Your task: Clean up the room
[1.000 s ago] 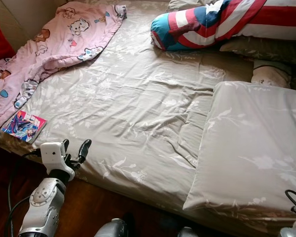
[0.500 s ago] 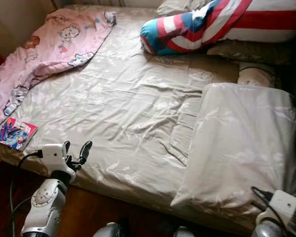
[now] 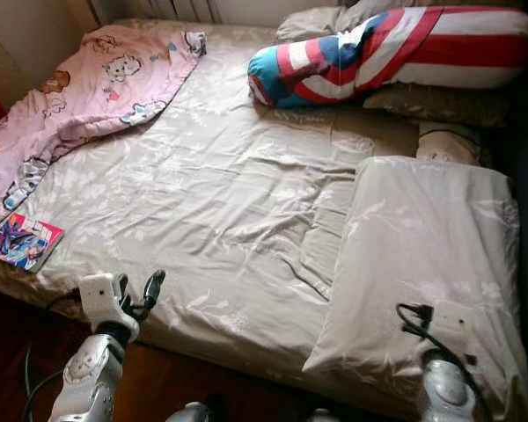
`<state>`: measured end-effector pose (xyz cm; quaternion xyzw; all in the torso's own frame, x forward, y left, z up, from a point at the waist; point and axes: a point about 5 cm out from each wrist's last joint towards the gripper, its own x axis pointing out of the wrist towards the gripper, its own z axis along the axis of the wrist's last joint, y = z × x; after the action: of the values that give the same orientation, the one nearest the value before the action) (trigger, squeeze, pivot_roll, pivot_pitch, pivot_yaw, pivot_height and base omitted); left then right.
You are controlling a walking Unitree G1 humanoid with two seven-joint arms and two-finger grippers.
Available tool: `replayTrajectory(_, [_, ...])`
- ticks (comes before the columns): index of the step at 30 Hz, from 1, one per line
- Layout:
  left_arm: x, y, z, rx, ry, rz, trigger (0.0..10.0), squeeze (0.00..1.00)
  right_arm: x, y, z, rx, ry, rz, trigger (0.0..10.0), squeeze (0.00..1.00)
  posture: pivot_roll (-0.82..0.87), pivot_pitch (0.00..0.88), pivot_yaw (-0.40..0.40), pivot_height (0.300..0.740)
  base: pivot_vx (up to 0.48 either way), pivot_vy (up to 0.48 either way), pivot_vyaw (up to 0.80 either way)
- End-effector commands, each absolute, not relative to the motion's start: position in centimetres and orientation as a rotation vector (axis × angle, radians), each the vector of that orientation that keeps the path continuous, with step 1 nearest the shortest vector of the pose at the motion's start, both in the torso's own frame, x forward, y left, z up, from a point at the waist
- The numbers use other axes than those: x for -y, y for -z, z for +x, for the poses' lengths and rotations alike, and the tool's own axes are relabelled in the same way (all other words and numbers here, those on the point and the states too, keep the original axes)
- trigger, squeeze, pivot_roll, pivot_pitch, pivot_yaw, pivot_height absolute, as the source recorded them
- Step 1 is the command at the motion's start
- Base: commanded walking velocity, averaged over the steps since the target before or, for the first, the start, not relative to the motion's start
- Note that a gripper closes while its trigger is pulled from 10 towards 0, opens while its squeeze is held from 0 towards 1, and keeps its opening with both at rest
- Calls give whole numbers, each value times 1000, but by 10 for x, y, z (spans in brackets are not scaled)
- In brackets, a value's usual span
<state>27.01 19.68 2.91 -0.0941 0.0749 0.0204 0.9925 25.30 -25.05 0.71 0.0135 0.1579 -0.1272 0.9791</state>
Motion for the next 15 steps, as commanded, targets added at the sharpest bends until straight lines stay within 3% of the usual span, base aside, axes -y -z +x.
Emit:
replayTrajectory(1, [-207, -15, 260, -211, -77, -180, 10000, 0, 239, 6, 247, -374, 201, 31, 10000, 0, -95, 136, 50, 740, 0, 0, 0])
replayTrajectory(6, [-207, 22, 240, -412, -124, -191, 10000, 0, 203, 29, 244, -495, 59, 46, 10000, 0, -92, 70, 26, 740, 0, 0, 0])
replayTrajectory(15, [-200, 57, 211, -654, -91, -66, 10000, 0, 183, 49, 234, -668, -48, -23, 10000, 0, -75, 18, 15, 740, 0, 0, 0])
